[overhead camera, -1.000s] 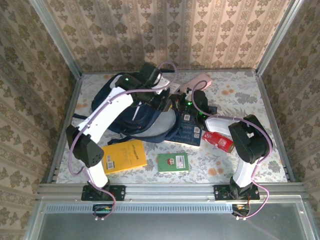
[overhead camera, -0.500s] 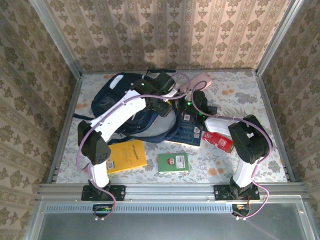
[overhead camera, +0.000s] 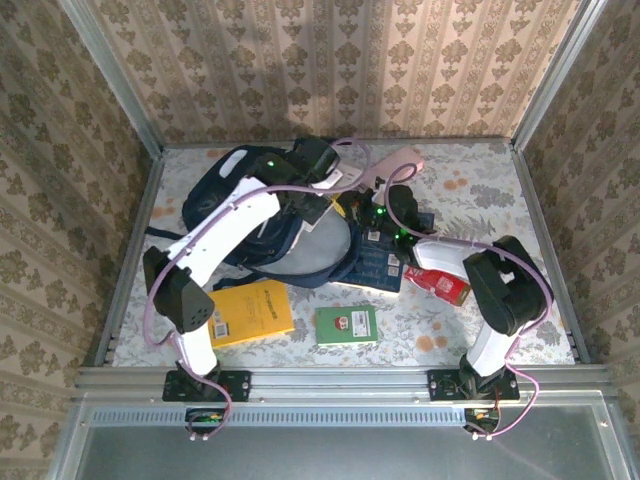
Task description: Pack the student bag
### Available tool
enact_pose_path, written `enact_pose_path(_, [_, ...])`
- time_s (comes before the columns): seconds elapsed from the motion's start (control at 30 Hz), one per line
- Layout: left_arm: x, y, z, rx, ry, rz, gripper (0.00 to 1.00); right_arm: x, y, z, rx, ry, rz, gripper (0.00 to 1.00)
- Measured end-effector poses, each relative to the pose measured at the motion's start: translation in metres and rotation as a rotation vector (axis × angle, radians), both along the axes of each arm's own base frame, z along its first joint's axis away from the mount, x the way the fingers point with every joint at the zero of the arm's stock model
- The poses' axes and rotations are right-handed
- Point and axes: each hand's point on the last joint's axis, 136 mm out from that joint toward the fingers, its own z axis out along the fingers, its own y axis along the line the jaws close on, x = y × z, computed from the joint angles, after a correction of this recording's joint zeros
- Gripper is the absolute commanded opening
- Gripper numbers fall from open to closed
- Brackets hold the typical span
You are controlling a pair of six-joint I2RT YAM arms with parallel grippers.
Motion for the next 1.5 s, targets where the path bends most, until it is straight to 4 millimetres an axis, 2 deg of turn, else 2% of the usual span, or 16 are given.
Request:
enact_pose_path(0.13, [0.004,0.020,0.029,-0.012,-0.068,0.034,0.00,-0.008,0.001,-0.001,-0.038,-0.032,0.002,0.00])
enact_pose_path(0.3, [0.008,0.043,0.056,-0.017,-0.144,0.082,0.00,-0.023,0.020,-0.020,-0.090,-0.019,0.040,0.00])
enact_pose_path(0.47, [0.014,0.055,0.063,-0.029,-0.159,0.115,0.00,-0.034,0.044,-0.047,-0.129,0.022,0.093,0.00])
enact_pose_path(0.53, [0.014,0.056,0.063,-0.035,-0.152,0.115,0.00,-0.033,0.052,-0.051,-0.137,0.030,0.105,0.00])
enact_pose_path(0.63, [0.013,0.053,0.062,-0.047,-0.144,0.107,0.00,-0.025,0.065,-0.050,-0.138,0.028,0.118,0.00])
enact_pose_path(0.77, [0.011,0.049,0.063,-0.068,-0.133,0.095,0.00,-0.006,0.086,-0.035,-0.116,-0.006,0.123,0.00])
enact_pose_path(0.93, [0.014,0.040,0.080,-0.124,-0.148,0.081,0.00,0.020,0.114,-0.023,-0.088,-0.022,0.102,0.00])
enact_pose_path(1.1, [0.016,0.028,0.097,-0.192,-0.160,0.070,0.00,0.045,0.139,-0.027,-0.112,0.005,0.058,0.00])
enact_pose_path(1.33, [0.016,0.020,0.100,-0.225,-0.149,0.052,0.00,0.077,0.170,-0.039,-0.196,0.050,-0.020,0.00])
enact_pose_path(1.37, [0.016,0.020,0.100,-0.225,-0.149,0.052,0.00,0.080,0.172,-0.042,-0.211,0.058,-0.031,0.02])
enact_pose_path(1.4, [0.016,0.021,0.100,-0.225,-0.150,0.054,0.00,0.084,0.176,-0.046,-0.233,0.063,-0.042,0.12])
enact_pose_path(1.43, [0.017,0.021,0.101,-0.225,-0.153,0.055,0.00,0.087,0.180,-0.051,-0.257,0.068,-0.048,0.27])
enact_pose_path(1.5, [0.018,0.021,0.102,-0.232,-0.159,0.057,0.00,0.091,0.186,-0.057,-0.286,0.070,-0.050,0.45])
